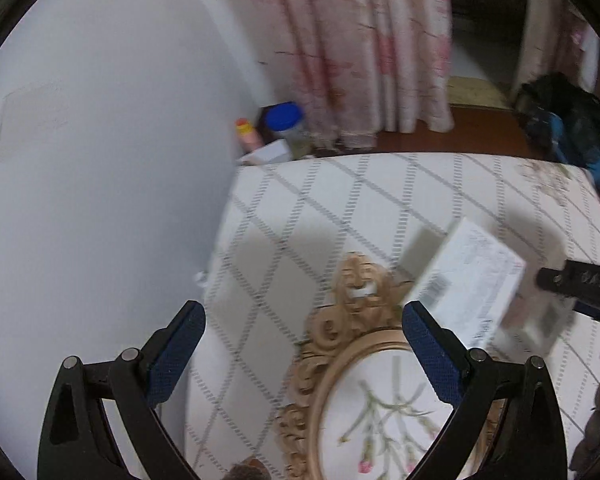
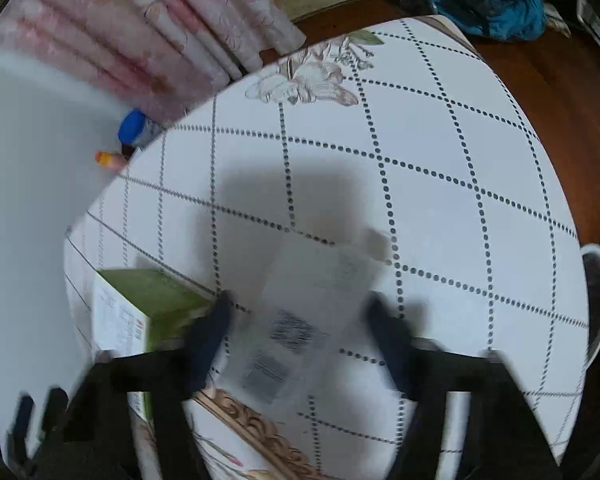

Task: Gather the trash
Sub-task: 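Grasp the white medicine box with the right tool while the left tool grasps the flat white card, then carry the box and card over the bin and open both tools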

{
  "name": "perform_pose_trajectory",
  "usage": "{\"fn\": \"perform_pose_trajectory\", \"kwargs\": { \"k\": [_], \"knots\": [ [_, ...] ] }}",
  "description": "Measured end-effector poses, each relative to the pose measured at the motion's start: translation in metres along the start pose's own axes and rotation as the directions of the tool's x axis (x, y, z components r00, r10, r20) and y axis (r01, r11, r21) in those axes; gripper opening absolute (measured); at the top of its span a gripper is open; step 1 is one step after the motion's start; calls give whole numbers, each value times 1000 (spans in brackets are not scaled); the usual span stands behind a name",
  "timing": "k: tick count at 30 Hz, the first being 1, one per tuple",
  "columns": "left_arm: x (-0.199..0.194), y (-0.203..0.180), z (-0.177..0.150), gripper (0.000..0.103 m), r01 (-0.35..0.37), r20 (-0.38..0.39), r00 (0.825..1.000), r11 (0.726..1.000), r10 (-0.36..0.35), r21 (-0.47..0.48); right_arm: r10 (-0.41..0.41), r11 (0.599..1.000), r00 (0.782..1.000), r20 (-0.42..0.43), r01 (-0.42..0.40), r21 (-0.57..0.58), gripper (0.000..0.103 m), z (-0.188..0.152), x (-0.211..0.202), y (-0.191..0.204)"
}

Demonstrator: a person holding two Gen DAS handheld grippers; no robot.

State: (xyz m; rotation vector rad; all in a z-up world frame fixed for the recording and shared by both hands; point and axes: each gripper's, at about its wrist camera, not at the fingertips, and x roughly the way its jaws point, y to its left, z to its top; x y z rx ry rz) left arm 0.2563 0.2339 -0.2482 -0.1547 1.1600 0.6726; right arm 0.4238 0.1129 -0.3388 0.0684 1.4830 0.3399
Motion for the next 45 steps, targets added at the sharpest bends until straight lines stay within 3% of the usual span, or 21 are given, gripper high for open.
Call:
{"fn": "perform_pose_trajectory", "kwargs": {
  "k": [2, 6, 9, 14, 22, 25, 28, 35, 45],
  "knots": [
    [-1, -13, 3, 101, 70, -15, 997, 997, -69, 39, 0, 999, 1000, -14, 0, -44, 60, -1, -3, -6],
    [1, -46, 13, 101, 189, -64, 981, 970, -181, 153, -87, 987, 995, -38, 81, -137, 60, 1, -19, -33],
    [10, -71, 19, 101, 217, -103, 975, 942, -196, 257, -95, 983, 991, -92, 79, -168, 60, 6, -22, -49],
    [34, -97, 28, 100, 202, -166, 974, 912, -151, 356, -145, 976, 981, -128, 121, -181, 74, 8, -21, -52],
    [52, -100, 34, 99, 237, -194, 965, 910, -179, 341, -106, 990, 989, -107, 94, -109, 72, -2, -13, -58],
    [54, -100, 31, 81, 274, -215, 954, 905, -211, 327, -128, 985, 990, -62, 120, -122, 61, -8, -18, -61],
    [53, -100, 30, 80, 268, -203, 956, 908, -210, 323, -119, 987, 992, -40, 114, -110, 56, -10, -21, -64],
    [41, -93, 23, 79, 236, -150, 968, 929, -200, 286, -87, 990, 996, -14, 85, -110, 54, -21, -27, -69],
    [-27, -70, 5, 78, 210, 3, 977, 967, -212, 144, 2, 986, 994, 107, 16, -165, 53, -49, -83, -69]
  ]
}}
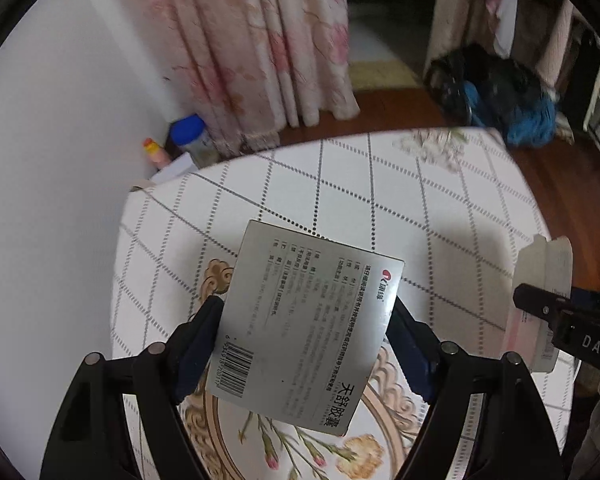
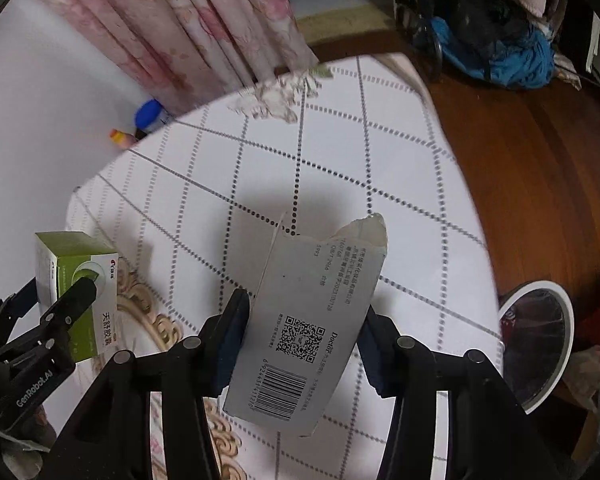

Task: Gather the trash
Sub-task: 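Carry the box and card over the bin and open both tools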

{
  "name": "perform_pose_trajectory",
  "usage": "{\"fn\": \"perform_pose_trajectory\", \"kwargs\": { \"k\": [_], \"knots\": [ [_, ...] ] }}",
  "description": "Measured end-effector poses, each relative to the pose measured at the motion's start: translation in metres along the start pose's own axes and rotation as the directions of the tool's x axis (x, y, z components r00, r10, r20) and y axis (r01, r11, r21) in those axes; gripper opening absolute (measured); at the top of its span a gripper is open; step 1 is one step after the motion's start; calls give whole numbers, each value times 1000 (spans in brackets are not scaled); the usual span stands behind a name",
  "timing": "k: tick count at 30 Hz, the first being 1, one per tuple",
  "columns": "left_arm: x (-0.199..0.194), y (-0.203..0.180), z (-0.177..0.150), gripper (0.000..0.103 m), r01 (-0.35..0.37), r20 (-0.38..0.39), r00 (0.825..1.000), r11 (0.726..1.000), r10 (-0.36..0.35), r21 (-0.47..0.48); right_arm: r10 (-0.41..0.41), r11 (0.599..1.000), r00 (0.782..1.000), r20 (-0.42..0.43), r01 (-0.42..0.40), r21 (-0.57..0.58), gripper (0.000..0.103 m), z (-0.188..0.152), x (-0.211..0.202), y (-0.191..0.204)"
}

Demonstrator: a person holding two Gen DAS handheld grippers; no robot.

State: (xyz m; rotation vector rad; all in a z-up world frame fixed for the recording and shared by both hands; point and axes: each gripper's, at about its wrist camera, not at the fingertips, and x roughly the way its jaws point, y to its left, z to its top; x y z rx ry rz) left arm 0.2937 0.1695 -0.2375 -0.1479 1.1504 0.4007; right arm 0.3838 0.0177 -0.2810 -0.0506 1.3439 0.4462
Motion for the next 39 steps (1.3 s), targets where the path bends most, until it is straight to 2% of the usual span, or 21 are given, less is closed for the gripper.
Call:
{"fn": "perform_pose_trajectory", "kwargs": {
  "k": [6, 12, 16, 20, 22, 25, 29, 33, 37, 38, 39],
  "knots": [
    [-63, -14, -16, 78, 20, 112, 994, 998, -13, -64, 40, 999, 994, 98, -38, -24, 53, -11, -57, -11],
    [-123, -55, -25, 78, 60, 207, 977, 998, -51, -36, 92, 996, 978, 189, -93, -5, 53, -26, -120, -50],
    [-156, -97, -27, 78, 124, 250, 961, 992, -121, 4, 92, 995, 964, 250, -99, 17, 53, -43, -167, -93],
    [-172, -149, -30, 78, 211, 254, 943, 976, -216, 46, 58, 995, 956, 288, -80, 64, 53, -62, -200, -150],
    [-168, -176, -32, 78, 257, 231, 936, 964, -265, 62, 30, 994, 957, 289, -60, 95, 53, -71, -207, -180],
    [-147, -222, -36, 78, 334, 157, 927, 940, -342, 73, -23, 988, 966, 259, -18, 153, 53, -84, -203, -231],
    [-95, -285, -39, 78, 414, 4, 910, 909, -415, 57, -78, 975, 982, 172, 39, 218, 53, -95, -173, -298],
    [-40, -331, -41, 78, 454, -152, 883, 890, -444, 38, -64, 963, 996, 67, 44, 267, 53, -101, -124, -349],
    [10, -366, -46, 78, 483, -291, 839, 875, -460, 8, -46, 954, 998, -33, 53, 294, 53, -103, -73, -385],
    [19, -373, -47, 79, 484, -314, 832, 875, -457, 7, -40, 954, 998, -50, 53, 296, 53, -106, -64, -390],
    [23, -379, -51, 79, 474, -329, 833, 880, -445, 10, -34, 952, 997, -67, 53, 301, 53, -109, -54, -395]
  ]
}}
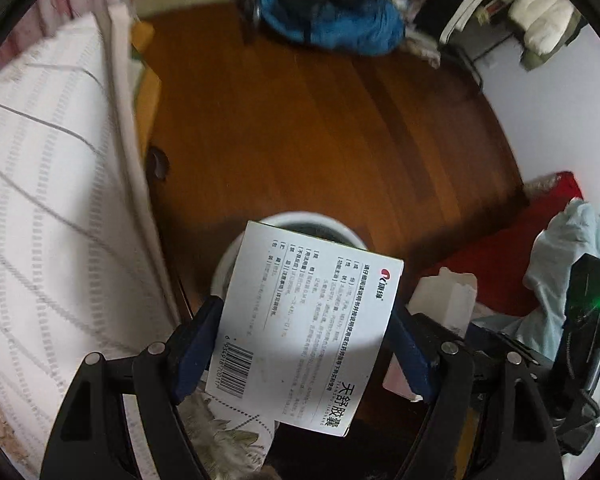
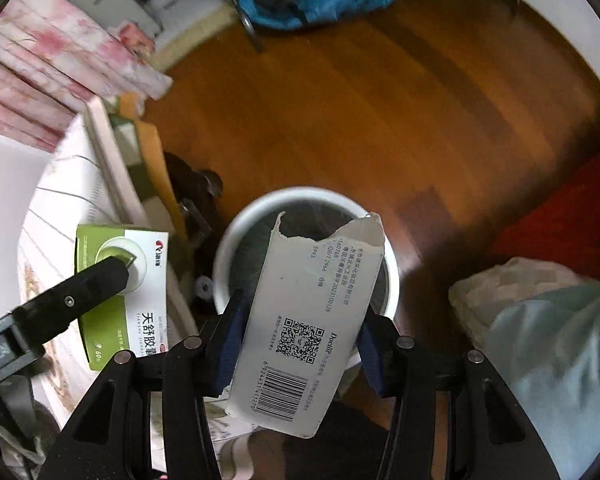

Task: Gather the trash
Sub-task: 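Carry the box and card over the bin and open both tools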

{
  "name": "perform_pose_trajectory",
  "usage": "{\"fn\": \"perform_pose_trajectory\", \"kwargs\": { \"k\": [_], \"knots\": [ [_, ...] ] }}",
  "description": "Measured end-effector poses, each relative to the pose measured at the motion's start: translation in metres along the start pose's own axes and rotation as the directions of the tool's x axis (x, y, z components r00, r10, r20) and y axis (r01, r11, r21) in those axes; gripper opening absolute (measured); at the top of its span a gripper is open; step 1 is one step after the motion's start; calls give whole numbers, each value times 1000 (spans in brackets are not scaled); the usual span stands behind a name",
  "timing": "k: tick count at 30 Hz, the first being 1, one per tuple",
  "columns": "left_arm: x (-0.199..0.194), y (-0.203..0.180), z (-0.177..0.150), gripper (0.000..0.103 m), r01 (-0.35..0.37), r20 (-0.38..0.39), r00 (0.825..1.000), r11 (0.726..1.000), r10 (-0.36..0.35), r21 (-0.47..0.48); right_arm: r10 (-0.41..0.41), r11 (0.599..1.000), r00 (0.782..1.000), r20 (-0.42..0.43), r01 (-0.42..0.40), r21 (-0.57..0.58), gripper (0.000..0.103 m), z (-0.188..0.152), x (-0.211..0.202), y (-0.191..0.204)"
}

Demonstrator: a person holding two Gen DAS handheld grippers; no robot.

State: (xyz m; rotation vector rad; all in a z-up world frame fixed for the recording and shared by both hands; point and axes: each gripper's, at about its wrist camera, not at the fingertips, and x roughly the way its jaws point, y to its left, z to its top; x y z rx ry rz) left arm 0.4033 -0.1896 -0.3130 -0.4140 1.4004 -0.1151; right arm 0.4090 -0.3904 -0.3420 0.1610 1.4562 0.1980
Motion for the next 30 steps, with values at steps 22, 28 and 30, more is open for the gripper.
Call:
{"fn": "perform_pose_trajectory", "kwargs": {
  "k": [22, 28, 30],
  "knots": [
    [-63, -12, -56, 99, -227, 171, 963, 970, 210, 82, -84, 996, 996, -26, 83, -29, 101, -40, -29, -12],
    [-119, -26, -85, 99, -205, 256, 951, 973, 171, 110, -51, 997, 997, 59, 54, -50, 101, -72, -95, 4],
    [-138, -29, -95, 99, -199, 285, 946, 972, 157, 123, -32, 998, 995, 90, 38, -57, 101, -83, -119, 9]
  ]
}}
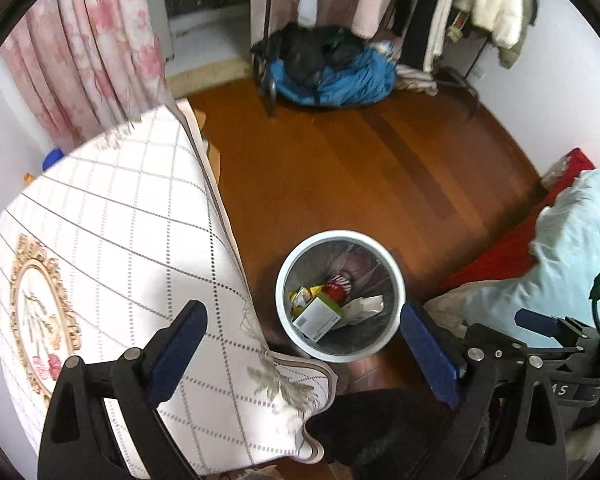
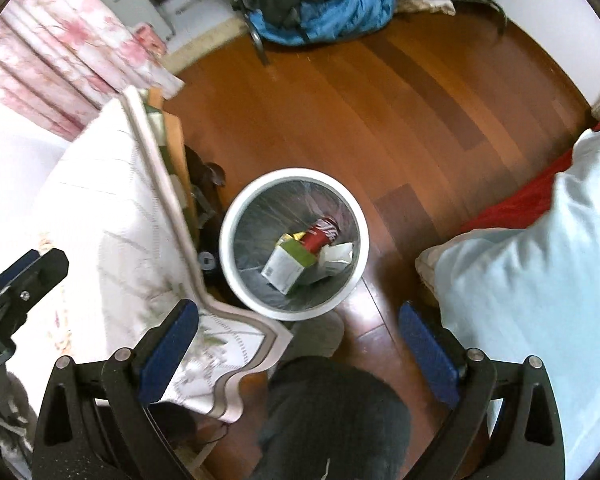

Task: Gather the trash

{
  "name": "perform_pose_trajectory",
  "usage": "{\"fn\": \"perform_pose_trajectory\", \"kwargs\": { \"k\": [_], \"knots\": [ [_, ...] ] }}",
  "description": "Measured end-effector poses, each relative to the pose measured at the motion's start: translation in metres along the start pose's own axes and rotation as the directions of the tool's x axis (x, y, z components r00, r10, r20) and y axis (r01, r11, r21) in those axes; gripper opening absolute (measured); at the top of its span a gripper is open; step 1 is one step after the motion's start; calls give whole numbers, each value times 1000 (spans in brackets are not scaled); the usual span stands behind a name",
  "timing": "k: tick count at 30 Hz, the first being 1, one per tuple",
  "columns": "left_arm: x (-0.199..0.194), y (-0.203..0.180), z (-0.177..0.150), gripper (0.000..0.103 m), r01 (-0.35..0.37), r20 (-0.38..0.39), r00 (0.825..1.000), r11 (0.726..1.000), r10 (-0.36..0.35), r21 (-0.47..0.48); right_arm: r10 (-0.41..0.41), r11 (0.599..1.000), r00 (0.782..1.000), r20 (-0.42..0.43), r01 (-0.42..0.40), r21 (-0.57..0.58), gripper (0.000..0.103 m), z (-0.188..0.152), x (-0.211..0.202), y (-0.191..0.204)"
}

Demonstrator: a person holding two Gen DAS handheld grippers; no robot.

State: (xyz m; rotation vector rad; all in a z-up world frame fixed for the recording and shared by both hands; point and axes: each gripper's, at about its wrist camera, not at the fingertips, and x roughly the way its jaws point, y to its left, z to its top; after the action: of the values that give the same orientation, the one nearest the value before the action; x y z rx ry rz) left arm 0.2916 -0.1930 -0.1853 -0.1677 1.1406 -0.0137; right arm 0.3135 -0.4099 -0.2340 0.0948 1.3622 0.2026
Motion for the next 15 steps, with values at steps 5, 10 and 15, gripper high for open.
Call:
{"fn": "perform_pose_trajectory", "kwargs": {
  "k": [5, 10, 15],
  "knots": [
    [-52, -3, -11, 99, 34, 63, 997, 999, -35, 20, 45, 999, 996, 76, -42, -31, 102, -25, -64, 16],
    [-103, -4, -25, 99, 75, 119, 990, 996, -80, 43, 99, 994, 985, 142, -92, -57, 102, -48, -120, 29],
    [-145, -5, -33, 99, 131, 161, 977, 990, -137, 46, 156, 986, 970, 187, -142, -84, 102, -68, -163, 35]
  ]
}}
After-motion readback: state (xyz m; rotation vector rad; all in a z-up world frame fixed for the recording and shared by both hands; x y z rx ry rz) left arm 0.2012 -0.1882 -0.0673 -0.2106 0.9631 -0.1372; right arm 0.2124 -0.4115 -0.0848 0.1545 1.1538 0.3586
